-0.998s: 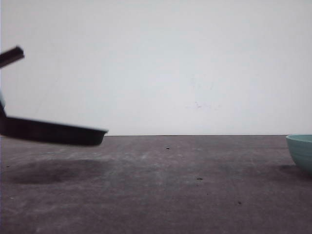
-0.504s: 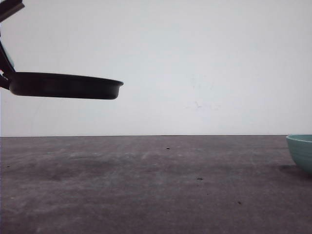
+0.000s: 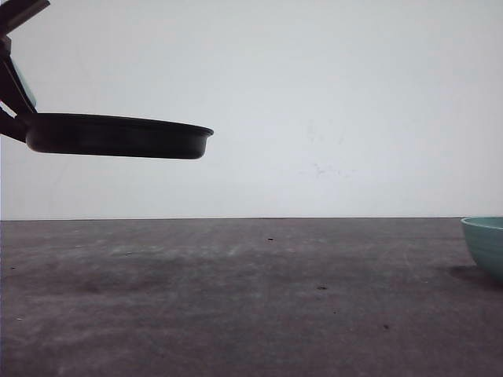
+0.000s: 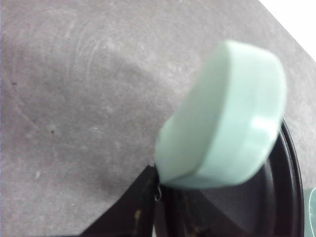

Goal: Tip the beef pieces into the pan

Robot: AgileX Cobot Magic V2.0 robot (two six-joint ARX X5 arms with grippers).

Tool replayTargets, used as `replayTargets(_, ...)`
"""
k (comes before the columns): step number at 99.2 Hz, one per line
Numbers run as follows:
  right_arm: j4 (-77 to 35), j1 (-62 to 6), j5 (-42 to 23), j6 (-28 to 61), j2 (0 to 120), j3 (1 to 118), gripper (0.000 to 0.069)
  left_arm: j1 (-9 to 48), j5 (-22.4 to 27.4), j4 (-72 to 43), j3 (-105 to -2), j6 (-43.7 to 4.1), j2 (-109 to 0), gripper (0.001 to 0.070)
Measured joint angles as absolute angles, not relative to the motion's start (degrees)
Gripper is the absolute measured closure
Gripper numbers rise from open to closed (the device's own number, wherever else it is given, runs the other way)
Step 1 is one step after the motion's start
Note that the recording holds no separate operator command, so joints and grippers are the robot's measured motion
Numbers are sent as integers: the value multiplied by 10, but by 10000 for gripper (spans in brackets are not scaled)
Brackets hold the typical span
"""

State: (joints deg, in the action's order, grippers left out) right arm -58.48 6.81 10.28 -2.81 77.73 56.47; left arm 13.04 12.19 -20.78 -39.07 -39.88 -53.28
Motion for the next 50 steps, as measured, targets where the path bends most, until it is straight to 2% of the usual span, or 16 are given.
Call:
replayTargets(24,-521,69,88,-48,806,565,412,130,122,-208,-391,-398,-533,685)
replayTargets(50,-520,69,90,-60,862,565,441,130,122,-208,-391,-396,-533,685)
